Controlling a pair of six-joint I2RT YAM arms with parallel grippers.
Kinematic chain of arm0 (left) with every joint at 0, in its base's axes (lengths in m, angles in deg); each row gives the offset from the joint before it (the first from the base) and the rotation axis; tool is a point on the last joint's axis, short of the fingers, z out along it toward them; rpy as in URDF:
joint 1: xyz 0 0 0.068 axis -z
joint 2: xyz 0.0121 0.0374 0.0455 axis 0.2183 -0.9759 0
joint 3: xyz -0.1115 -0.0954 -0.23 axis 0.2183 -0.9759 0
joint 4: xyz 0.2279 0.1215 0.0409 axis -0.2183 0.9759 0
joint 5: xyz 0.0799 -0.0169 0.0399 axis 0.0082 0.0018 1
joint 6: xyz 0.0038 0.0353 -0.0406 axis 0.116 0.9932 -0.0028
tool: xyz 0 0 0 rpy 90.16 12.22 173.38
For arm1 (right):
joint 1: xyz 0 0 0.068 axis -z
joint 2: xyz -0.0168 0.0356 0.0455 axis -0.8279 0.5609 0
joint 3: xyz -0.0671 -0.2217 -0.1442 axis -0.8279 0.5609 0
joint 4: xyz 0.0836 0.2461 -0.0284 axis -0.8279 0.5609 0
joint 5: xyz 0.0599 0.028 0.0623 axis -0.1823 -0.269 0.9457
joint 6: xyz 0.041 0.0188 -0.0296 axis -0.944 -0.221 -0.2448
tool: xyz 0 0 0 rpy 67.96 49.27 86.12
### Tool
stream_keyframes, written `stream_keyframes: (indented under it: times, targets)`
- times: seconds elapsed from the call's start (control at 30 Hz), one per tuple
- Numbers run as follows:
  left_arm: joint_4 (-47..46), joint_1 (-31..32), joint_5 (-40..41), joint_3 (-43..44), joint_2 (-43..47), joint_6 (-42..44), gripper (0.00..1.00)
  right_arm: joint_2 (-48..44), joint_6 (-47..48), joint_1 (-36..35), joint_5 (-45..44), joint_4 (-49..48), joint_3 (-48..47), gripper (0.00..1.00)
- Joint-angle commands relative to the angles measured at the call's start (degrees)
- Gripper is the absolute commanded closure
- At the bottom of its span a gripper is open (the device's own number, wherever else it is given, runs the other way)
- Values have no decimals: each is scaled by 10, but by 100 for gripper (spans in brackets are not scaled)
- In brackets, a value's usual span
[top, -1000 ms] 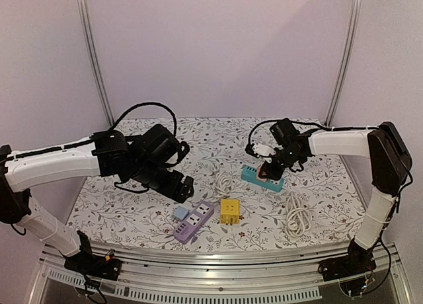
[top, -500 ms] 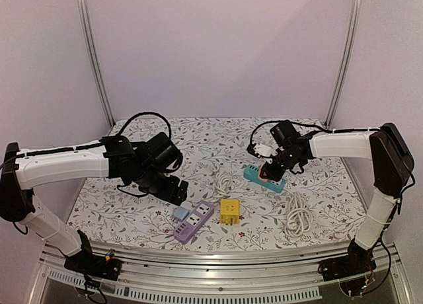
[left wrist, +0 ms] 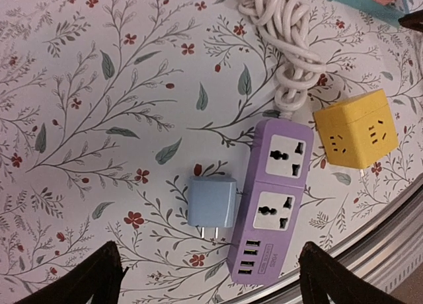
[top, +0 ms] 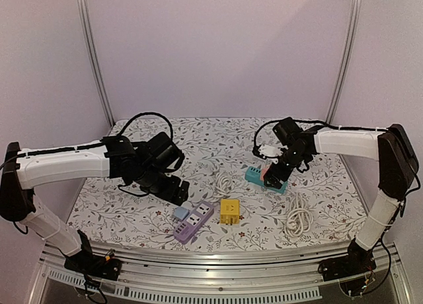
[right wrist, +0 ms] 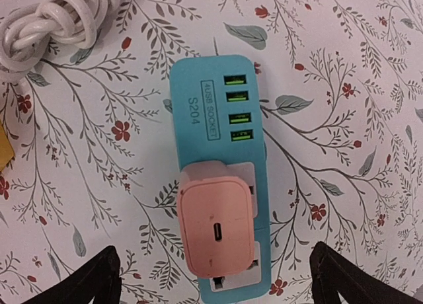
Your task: Insert the plug
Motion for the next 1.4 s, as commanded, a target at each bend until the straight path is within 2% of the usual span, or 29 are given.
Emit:
stream_keyframes:
  times: [0.0,0.27,0.47,0.9,1.37]
  targets:
    - [2,-10,-6,6,-2,9,7,-43,2,0,-2,25,-41,1]
    - [10,-13,-11,1,-2,10,7,-92,9,0,-15,66,-69,1]
    - [15,-19,-22,-21,-21,4,8,-145,-20,-1,-34,76,-64,1]
    - [26,-37,-74,-9,-102,47,15,-275,-101,-22,-49,83,13,1]
    - [23,-38,-97,20,-184,71,19,-342,-131,-26,-68,99,64,1]
